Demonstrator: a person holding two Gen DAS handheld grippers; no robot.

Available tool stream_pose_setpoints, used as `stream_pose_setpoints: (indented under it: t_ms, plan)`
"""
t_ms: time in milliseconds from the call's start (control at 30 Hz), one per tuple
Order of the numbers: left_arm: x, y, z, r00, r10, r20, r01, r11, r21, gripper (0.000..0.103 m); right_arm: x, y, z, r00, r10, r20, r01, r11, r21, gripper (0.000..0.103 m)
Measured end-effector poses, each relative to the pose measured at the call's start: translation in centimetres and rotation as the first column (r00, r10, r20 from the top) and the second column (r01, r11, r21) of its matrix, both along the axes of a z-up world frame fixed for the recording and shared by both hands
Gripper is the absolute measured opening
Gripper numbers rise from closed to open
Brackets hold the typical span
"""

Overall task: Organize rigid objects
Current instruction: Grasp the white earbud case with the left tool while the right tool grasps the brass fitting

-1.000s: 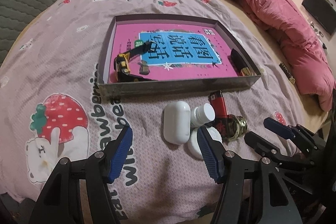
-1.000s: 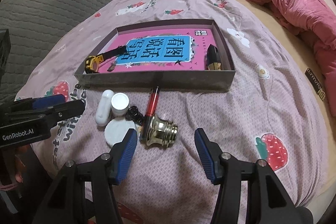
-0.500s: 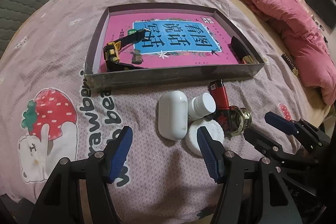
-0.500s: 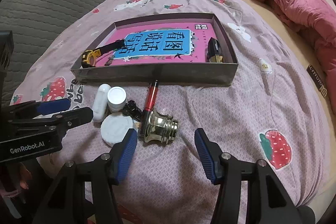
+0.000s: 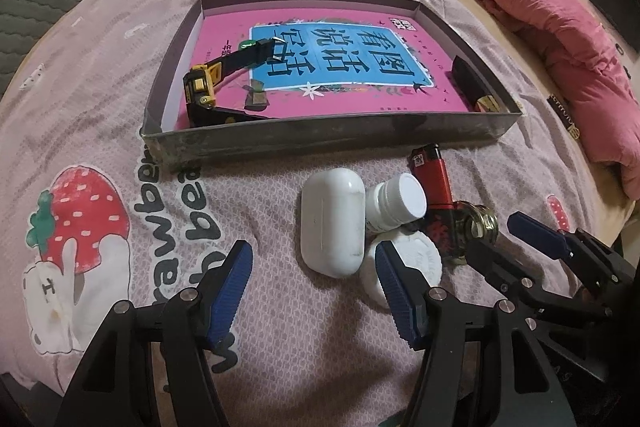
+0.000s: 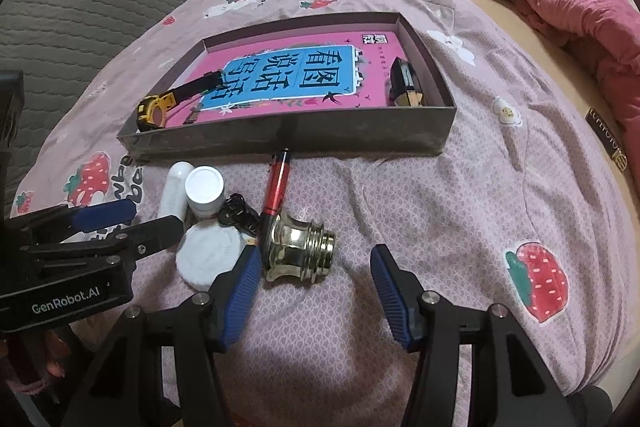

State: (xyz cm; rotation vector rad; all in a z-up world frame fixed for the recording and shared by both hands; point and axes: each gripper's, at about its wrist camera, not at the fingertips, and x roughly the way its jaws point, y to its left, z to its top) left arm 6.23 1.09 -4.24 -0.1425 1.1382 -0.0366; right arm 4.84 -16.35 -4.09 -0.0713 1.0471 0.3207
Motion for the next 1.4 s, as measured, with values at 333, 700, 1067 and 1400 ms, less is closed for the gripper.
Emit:
stream_pose_setpoints:
  t_ms: [333, 700, 1067, 1400]
  plan:
    - [0.7, 0.7, -0.6, 1.0, 0.017, -0.006, -0.017, 1.0, -0.004, 0.065, 0.7, -0.8, -0.1, 0.999, -0.031, -0.009, 0.031, 0.999, 0.041, 0.056]
    - [1.0, 2.2, -1.6, 0.998, 0.059, -0.022, -0.059, 0.998, 0.008, 0.065, 2.1, -0.5, -1.1, 0.996, -0.044, -0.077, 0.05, 0.995, 0.085, 0.045]
    - [1.7, 2.4, -2.1, 0.998, 0.062, -0.009, -0.062, 0.997, -0.039, 0.065, 2.0, -0.3, -1.4, 0.996, -0.014, -0.086, 0.025, 0.992, 0.126, 0.035]
    - [2.2, 1.5, -2.7, 0.998, 0.059, -0.02, -0.059, 0.998, -0.008, 0.058, 1.8, -1.2, -0.1, 0.999, -0.031, -0.027, 0.033, 0.995, 0.092, 0.035]
